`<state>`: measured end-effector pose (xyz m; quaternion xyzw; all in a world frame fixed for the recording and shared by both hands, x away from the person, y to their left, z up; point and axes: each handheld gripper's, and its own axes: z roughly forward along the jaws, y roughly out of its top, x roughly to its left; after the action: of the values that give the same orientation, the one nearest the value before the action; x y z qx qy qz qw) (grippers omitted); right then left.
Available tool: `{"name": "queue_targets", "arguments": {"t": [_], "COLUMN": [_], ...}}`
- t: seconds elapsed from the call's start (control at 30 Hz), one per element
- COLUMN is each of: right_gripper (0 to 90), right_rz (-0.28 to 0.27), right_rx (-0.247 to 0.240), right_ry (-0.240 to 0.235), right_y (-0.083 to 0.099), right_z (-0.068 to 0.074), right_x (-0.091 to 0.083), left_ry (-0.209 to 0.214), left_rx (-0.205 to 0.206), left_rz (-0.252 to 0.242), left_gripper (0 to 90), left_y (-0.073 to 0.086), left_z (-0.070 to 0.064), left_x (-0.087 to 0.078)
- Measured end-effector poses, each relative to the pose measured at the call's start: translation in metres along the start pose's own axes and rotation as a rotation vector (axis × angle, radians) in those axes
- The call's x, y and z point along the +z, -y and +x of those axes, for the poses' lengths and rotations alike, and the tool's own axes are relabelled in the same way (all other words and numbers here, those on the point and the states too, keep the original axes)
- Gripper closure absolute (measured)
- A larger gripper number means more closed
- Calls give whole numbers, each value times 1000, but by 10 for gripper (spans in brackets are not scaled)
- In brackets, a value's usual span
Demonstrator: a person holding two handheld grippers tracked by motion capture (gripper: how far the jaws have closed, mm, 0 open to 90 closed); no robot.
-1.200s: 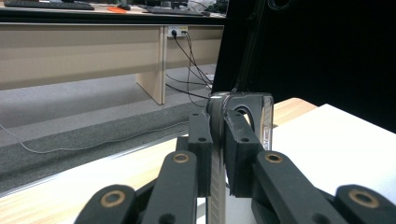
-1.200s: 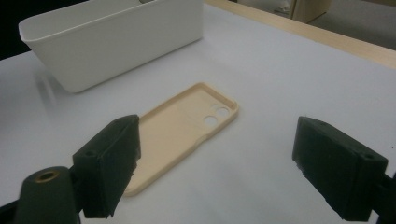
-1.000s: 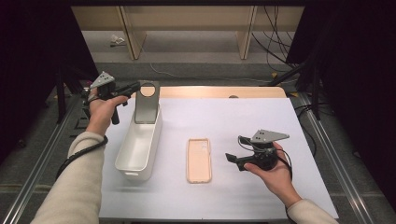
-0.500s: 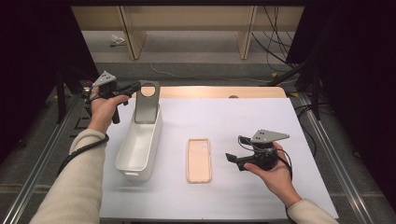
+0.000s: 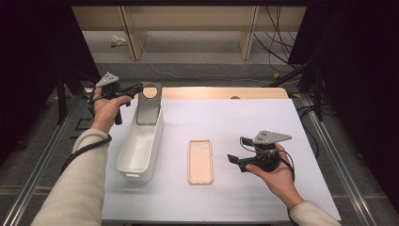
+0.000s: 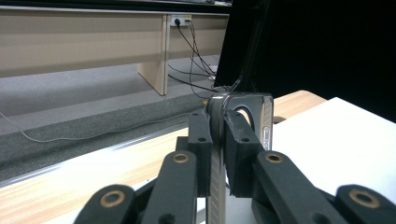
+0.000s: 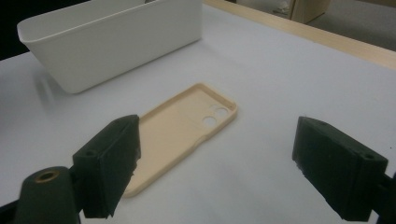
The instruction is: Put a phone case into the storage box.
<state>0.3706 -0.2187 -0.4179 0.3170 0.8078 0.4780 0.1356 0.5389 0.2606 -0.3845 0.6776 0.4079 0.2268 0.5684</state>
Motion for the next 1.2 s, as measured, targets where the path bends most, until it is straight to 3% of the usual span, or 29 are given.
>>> {"name": "queue_targets", "arguments": {"t": [0.93,1.2], "right_gripper": [163,163], "right_rz": [1,0], "right_rx": [1,2], "right_ry": [3,3], "right_y": [0,0], "right_z": [0,0], "right_x": [0,0], "left_ry": [-25,-72], "left_rx": [-29,-13], "left_rz": [47,102], "left_gripper": [806,793], "left_y": [16,19], "left_z": [9,12], "left_x": [7,6]}}
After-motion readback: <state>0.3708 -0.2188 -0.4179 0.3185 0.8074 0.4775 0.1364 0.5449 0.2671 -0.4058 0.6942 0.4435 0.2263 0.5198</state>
